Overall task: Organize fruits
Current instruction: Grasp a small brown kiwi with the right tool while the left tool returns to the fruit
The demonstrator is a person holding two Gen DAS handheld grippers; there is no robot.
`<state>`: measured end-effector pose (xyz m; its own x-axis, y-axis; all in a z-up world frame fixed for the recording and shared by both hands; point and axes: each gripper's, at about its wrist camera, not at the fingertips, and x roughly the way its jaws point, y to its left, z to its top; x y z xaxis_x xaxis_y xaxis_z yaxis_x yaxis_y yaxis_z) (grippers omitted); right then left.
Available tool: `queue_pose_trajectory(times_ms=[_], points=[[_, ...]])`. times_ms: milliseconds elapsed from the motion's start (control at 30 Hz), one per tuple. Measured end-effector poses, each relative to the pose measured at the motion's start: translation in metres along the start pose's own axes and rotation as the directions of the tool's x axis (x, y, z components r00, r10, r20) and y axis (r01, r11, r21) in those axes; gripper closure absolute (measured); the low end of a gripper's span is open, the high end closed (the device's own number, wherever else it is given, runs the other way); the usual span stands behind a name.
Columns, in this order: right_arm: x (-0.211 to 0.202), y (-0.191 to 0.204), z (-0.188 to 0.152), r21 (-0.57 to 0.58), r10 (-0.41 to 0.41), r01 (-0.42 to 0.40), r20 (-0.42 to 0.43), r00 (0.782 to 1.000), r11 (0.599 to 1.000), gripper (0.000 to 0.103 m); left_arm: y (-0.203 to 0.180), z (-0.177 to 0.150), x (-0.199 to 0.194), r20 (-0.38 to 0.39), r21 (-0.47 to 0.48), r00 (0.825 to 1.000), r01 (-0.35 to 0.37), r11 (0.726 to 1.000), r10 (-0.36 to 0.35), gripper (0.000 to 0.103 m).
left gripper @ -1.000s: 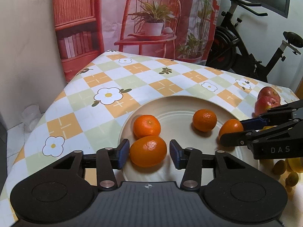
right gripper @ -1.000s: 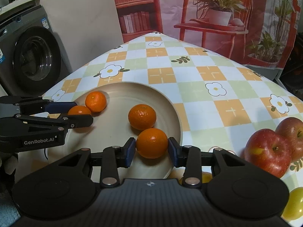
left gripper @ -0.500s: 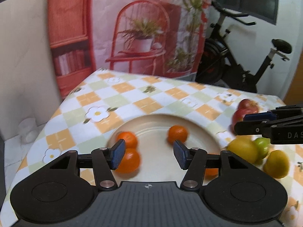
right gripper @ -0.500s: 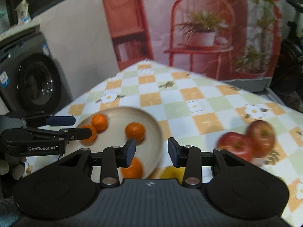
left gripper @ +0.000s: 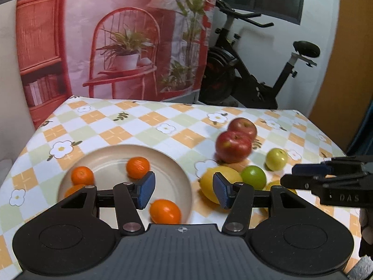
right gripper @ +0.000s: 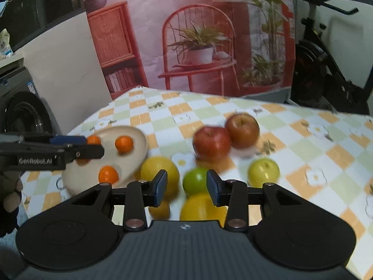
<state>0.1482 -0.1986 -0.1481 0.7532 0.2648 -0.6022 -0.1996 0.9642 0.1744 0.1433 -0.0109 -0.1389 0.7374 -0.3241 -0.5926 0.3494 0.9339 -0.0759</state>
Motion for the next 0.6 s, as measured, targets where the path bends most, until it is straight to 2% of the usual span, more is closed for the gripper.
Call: queue_pose_trajectory(times_ms=[133, 300, 533, 600], points=[[-0.016, -0.001, -0.017, 0.029, -0.003, 0.003, 0.001, 1.000, 1.000, 0.062, -0.008, -0.010, -0.004, -0.002, 0.004, 1.000, 0.005, 1.000, -0.005, 0.046], [-0.029, 0.007, -0.033, 0.042, 0.010, -0.009, -0.014, 1.000, 0.999, 0.062, -0.017, -0.016, -0.015, 0.025, 0.061, 1.000, -0.002, 0.998, 0.001, 0.048], [-0.004, 0.025, -0.049, 0.011, 0.041, -0.040, -0.103, 0.994, 0.999, 0.065, -0.021, -0.024, -0.022, 0.033, 0.077, 0.999, 0.004, 0.997, -0.007, 0.050], [0.003, 0.027, -0.053, 0.004, 0.029, -0.028, -0.121, 0.992, 1.000, 0.065, -0.018, -0.025, -0.021, 0.024, 0.069, 1.000, 0.005, 0.998, -0.007, 0.050]])
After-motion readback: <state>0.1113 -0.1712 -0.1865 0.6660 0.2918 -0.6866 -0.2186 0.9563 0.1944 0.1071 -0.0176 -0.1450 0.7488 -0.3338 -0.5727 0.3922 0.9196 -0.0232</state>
